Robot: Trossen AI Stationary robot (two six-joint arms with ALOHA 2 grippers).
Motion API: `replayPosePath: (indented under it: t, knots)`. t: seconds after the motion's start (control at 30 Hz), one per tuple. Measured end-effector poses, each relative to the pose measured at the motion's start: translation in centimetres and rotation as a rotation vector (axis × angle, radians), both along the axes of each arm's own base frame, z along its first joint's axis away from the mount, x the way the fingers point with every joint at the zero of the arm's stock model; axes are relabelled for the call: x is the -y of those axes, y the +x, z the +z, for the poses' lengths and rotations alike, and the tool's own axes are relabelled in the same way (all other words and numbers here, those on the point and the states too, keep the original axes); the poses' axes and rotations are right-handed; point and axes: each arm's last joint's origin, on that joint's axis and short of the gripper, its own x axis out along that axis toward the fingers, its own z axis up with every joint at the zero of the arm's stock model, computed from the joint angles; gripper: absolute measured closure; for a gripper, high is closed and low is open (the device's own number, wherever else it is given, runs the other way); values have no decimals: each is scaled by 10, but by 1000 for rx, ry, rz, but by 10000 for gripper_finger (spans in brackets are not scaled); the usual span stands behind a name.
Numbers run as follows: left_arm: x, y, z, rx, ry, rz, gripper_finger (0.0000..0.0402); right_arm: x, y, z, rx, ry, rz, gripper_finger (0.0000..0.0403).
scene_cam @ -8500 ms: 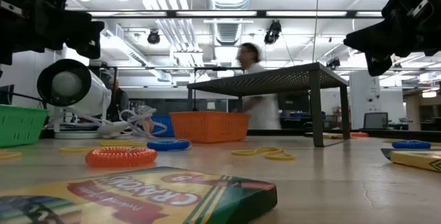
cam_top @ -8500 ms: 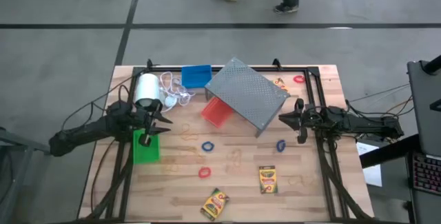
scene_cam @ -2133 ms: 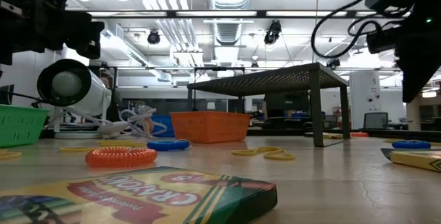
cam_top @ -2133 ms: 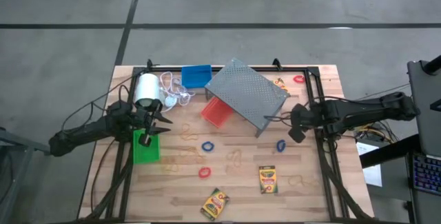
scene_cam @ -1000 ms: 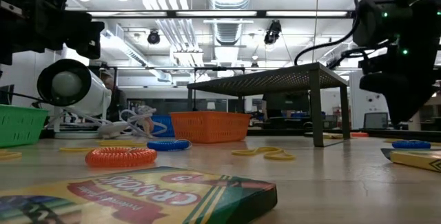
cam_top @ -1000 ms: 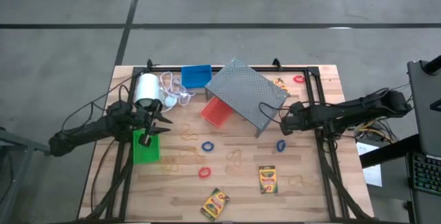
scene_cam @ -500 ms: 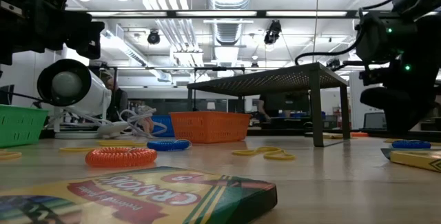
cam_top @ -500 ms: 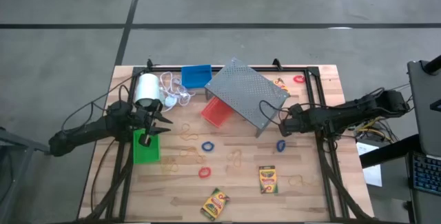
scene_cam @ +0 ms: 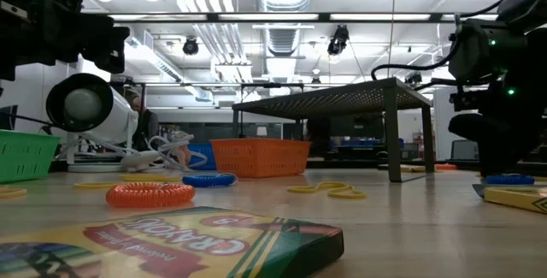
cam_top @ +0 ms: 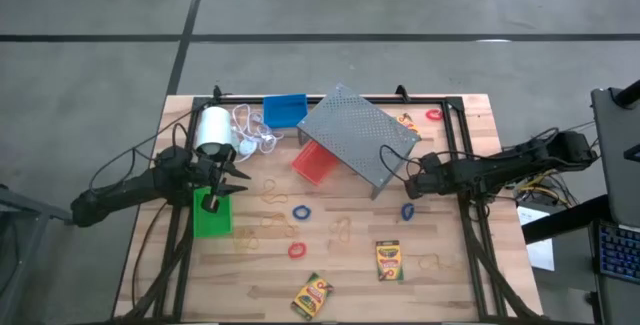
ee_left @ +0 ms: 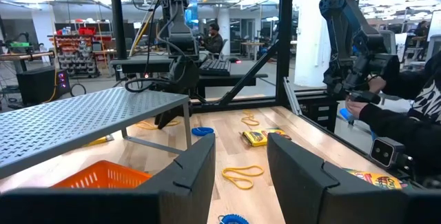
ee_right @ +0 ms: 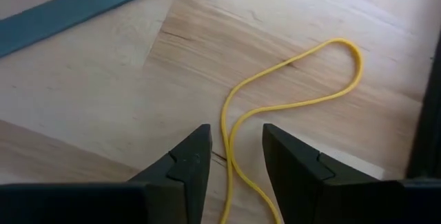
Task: Pick & Place Office Desk Supplies
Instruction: Put the yellow rubber band into the orange bin
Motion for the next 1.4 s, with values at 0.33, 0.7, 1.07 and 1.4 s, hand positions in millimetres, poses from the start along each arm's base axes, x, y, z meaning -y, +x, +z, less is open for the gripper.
replayPosePath:
  t: [0.33, 0.7, 1.07, 1.4]
  knots:
    - [0, 0, 0, 0, 0, 0, 268, -1, 4, 1, 28, 16, 3, 344]
    - [0, 0, 0, 0, 0, 0, 268, -1, 5, 1, 24, 27, 43, 394]
    - [0, 0, 0, 0, 0, 0, 268, -1, 11, 21, 23, 29, 47, 395]
    - [0, 0, 0, 1, 0, 0, 268, -5, 24, 61, 42, 130, 157, 395]
